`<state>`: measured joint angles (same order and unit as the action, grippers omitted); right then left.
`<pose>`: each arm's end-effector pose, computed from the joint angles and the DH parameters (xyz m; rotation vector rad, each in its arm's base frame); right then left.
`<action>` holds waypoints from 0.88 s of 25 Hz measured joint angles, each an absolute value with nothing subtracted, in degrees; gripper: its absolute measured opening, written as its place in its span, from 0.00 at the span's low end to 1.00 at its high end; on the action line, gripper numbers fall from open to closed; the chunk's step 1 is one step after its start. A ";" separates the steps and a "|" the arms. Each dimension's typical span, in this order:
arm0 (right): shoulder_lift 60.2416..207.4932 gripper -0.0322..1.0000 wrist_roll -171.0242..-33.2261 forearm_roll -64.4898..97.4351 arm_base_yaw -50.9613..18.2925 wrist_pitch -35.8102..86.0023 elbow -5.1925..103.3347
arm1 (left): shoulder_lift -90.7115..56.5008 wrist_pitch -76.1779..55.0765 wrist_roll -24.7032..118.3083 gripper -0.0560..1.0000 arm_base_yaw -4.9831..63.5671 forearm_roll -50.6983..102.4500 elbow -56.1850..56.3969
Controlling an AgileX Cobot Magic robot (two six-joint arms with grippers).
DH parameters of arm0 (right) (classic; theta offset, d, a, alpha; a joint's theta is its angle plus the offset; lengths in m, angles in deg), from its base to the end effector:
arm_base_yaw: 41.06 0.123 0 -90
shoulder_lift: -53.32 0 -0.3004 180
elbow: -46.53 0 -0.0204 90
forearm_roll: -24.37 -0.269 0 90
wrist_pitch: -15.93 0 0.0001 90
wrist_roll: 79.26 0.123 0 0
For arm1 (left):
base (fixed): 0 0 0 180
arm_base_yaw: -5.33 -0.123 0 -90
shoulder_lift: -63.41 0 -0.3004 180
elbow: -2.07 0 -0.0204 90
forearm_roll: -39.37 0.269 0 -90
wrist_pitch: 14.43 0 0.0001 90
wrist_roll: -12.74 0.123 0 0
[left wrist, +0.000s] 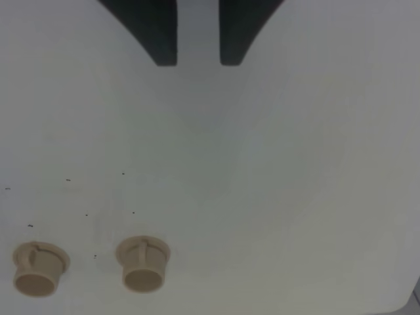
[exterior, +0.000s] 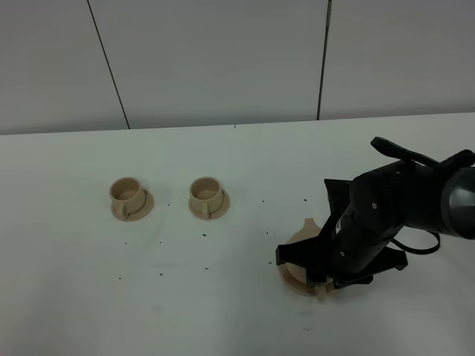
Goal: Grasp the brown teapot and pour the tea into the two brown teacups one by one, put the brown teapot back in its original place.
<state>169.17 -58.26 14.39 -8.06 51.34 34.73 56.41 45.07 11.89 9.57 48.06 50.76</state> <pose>0.3227 0.2243 0.1283 -0.1199 2.9105 0.3550 0.0242 0.0143 0.2767 0.0533 2.0029 0.1236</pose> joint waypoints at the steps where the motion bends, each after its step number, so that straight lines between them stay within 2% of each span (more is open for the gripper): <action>1: 169.17 0.38 -58.26 14.39 -8.06 51.27 34.73 | 56.41 45.07 11.89 0.27 9.57 48.06 50.76; 19: 169.17 0.13 -59.10 14.62 -8.06 50.13 34.43 | 56.41 45.07 11.89 0.27 9.57 48.06 50.76; 22: 169.17 0.12 -60.02 14.62 -8.06 50.08 34.43 | 56.41 45.07 11.89 0.27 9.57 48.06 50.76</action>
